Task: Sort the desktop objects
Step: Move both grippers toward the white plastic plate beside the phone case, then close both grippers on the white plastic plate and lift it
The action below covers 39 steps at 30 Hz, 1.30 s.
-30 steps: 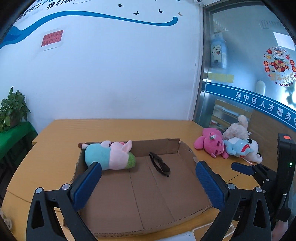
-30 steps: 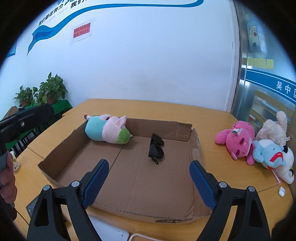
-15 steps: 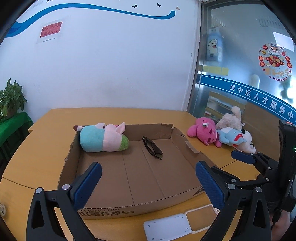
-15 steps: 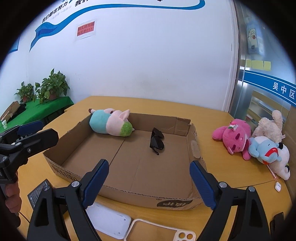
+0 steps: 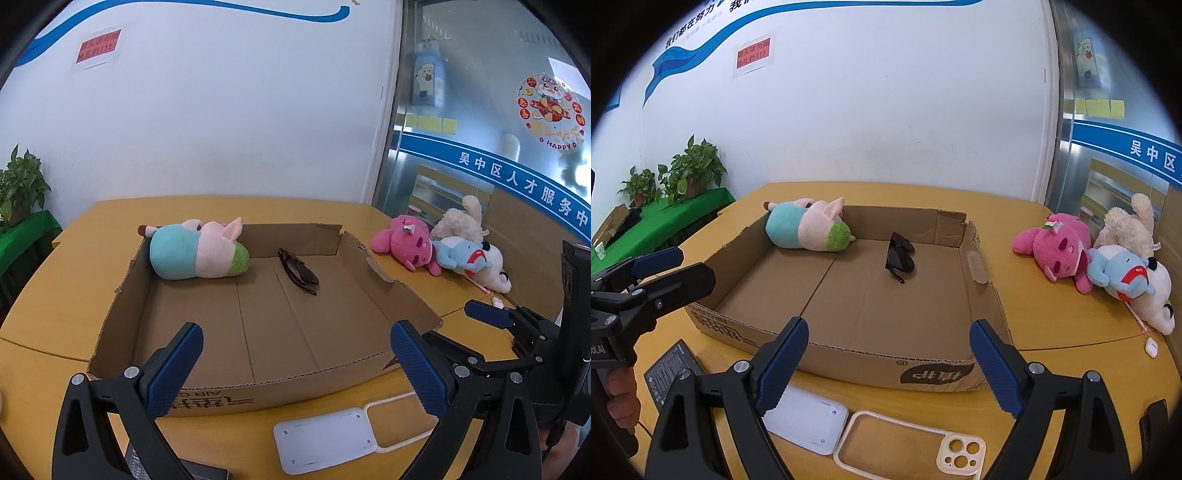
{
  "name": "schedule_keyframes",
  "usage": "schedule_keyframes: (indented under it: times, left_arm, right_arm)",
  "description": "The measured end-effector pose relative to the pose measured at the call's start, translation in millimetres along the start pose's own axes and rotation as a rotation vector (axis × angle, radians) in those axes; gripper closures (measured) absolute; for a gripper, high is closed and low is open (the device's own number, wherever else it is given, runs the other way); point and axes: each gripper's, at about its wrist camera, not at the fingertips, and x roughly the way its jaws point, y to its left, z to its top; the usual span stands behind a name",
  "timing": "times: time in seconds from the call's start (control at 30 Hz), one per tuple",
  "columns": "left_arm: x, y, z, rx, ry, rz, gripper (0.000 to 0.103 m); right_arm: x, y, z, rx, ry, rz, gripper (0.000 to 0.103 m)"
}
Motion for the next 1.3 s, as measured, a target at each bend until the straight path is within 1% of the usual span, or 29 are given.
schedule_keyframes:
  times: [0.13, 0.23, 0.27, 0.4, 0.47, 0.53, 0.57, 0.63, 0.67, 0.77, 0.8, 0.83, 0.9, 0.97, 1.0, 1.07, 1.13, 1.17, 1.23, 1.3]
  left_arm:
    - [13, 0, -11, -0.029, 0.064, -0.044, 0.001]
    - [23, -2, -23, -0.023, 0.113, -0.083, 0.003]
    - [28, -2, -29, -0.027, 0.133, -0.103, 0.004]
    - [46, -6, -47, -0.042, 0.227, -0.177, 0.02]
    - [55, -9, -53, -0.048, 0.266, -0.215, 0.024]
    - [66, -16, -60, -0.051, 0.308, -0.263, 0.03]
    - [71, -19, -61, -0.05, 0.327, -0.283, 0.031]
    - [83, -26, -67, -0.039, 0.372, -0.312, 0.039]
    - [87, -28, -70, -0.033, 0.393, -0.313, 0.042]
    - [93, -28, -74, -0.024, 0.428, -0.295, 0.054]
    - [91, -25, -75, -0.02, 0.431, -0.285, 0.062]
    - [88, -21, -74, -0.016, 0.428, -0.27, 0.067]
    - [75, -7, -70, -0.021, 0.403, -0.219, 0.067]
    - [60, 7, -64, -0.033, 0.39, -0.186, 0.068]
    - [54, 11, -63, -0.029, 0.392, -0.187, 0.069]
    - [46, 6, -63, -0.004, 0.406, -0.214, 0.069]
    - [45, -1, -69, -0.003, 0.444, -0.281, 0.068]
    - [47, -2, -73, -0.009, 0.465, -0.298, 0.068]
    - [55, 1, -79, -0.02, 0.488, -0.282, 0.068]
    - [65, 8, -82, -0.061, 0.524, -0.24, 0.068]
  right_arm:
    - [2, -12, -15, 0.017, 0.035, 0.051, 0.014]
    - [4, -30, -43, 0.005, 0.096, 0.08, 0.014]
    - [6, -39, -57, 0.004, 0.129, 0.087, 0.014]
    - [16, -69, -98, 0.048, 0.255, 0.112, 0.014]
    - [21, -84, -114, 0.101, 0.306, 0.132, 0.013]
    - [24, -90, -121, 0.136, 0.327, 0.144, 0.014]
    - [26, -92, -122, 0.144, 0.33, 0.146, 0.014]
    - [29, -91, -122, 0.138, 0.325, 0.133, 0.014]
    - [31, -89, -121, 0.133, 0.324, 0.136, 0.014]
    - [35, -78, -116, 0.103, 0.323, 0.171, 0.014]
    - [37, -73, -115, 0.08, 0.325, 0.176, 0.014]
    - [39, -69, -114, 0.058, 0.328, 0.174, 0.014]
    - [42, -67, -114, 0.033, 0.339, 0.174, 0.013]
    - [45, -71, -114, 0.033, 0.351, 0.183, 0.013]
    - [46, -74, -114, 0.038, 0.363, 0.198, 0.012]
    - [50, -80, -115, 0.041, 0.391, 0.221, 0.012]
    - [50, -80, -116, 0.023, 0.399, 0.226, 0.012]
    - [50, -79, -116, 0.008, 0.404, 0.225, 0.012]
    - [47, -77, -116, -0.01, 0.402, 0.222, 0.012]
    - [39, -75, -113, -0.005, 0.384, 0.245, 0.012]
